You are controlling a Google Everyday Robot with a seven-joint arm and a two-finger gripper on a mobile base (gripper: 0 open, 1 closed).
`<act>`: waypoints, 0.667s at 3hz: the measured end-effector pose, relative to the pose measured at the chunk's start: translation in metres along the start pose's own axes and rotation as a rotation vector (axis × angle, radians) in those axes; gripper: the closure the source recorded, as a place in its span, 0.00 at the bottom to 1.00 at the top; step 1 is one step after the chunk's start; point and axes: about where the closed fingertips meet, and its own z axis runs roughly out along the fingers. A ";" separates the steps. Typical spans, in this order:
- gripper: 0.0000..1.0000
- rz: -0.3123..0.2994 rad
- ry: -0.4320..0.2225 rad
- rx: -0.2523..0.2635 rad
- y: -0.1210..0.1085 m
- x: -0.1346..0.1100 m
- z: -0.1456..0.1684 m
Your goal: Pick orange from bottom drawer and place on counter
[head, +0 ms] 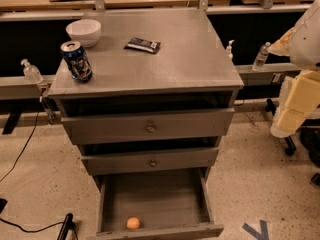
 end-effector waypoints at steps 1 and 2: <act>0.00 0.000 0.000 0.000 0.000 0.000 0.000; 0.00 -0.080 -0.026 0.006 -0.012 -0.033 0.051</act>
Offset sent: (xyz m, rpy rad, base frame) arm 0.1011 0.0878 -0.0946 -0.0368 -0.0658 0.2145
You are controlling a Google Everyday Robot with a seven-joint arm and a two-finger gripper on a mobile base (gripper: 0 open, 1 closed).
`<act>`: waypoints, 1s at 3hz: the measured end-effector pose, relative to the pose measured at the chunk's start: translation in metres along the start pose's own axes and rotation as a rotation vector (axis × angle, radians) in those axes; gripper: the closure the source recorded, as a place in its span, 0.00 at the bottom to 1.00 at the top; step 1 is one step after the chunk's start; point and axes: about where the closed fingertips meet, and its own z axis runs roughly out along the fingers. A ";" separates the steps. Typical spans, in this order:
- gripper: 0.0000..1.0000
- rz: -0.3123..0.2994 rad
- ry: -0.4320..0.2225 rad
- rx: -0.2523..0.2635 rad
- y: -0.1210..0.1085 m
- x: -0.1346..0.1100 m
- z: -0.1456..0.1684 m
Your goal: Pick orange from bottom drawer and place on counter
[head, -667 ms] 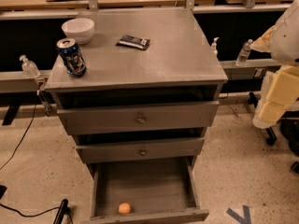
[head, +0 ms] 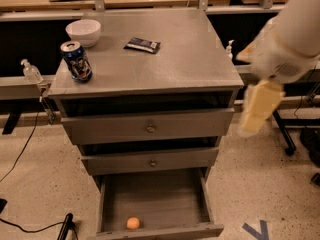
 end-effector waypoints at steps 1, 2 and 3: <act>0.00 -0.049 -0.066 0.018 -0.009 -0.028 0.056; 0.00 -0.070 -0.157 0.034 -0.005 -0.054 0.112; 0.00 -0.071 -0.198 0.103 -0.020 -0.068 0.113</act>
Offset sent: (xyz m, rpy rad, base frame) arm 0.1258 0.1310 -0.1135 0.3240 -0.4002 0.1124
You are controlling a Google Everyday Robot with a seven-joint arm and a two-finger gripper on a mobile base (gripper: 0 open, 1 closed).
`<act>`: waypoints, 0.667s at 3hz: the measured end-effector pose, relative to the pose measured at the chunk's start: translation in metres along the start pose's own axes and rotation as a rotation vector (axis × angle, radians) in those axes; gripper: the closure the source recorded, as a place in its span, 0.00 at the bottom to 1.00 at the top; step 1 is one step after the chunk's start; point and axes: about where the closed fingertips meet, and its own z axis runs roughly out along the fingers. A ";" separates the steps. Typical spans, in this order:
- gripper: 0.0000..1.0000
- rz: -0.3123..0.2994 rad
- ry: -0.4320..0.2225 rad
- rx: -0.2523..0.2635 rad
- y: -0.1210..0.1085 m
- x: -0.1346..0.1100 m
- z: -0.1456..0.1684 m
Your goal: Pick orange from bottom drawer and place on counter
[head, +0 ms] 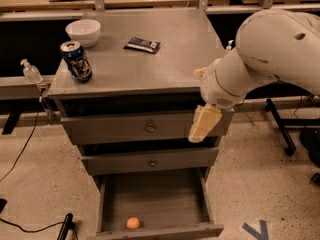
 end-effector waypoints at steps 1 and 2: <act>0.00 -0.031 -0.057 -0.090 0.006 -0.003 0.017; 0.00 -0.054 -0.306 -0.273 0.059 -0.017 0.097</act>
Offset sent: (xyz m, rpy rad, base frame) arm -0.0240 0.1205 -0.1886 0.5841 0.2734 0.5327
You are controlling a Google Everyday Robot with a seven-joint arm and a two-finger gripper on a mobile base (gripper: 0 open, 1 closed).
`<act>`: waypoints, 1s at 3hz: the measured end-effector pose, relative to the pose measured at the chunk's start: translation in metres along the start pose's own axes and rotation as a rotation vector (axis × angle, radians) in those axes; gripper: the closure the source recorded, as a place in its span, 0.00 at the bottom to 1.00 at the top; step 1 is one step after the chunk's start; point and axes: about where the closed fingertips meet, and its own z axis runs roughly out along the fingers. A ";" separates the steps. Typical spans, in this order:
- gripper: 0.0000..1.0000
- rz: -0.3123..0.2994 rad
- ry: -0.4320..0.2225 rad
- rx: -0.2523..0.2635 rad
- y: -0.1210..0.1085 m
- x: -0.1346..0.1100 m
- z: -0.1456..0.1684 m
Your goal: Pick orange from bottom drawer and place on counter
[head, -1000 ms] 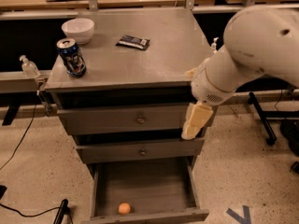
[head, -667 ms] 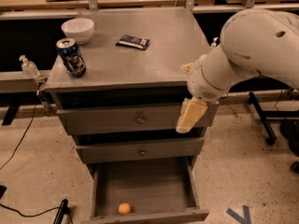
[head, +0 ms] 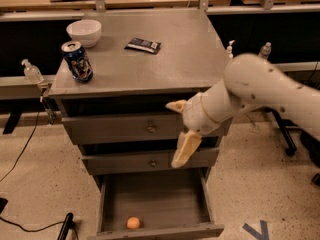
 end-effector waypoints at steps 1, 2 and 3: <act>0.00 -0.047 -0.285 -0.107 0.038 -0.013 0.109; 0.00 -0.099 -0.453 -0.160 0.063 -0.018 0.175; 0.00 -0.091 -0.443 -0.162 0.063 -0.017 0.173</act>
Offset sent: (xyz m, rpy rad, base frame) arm -0.0513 0.1581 -0.1768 0.5481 0.0750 0.3458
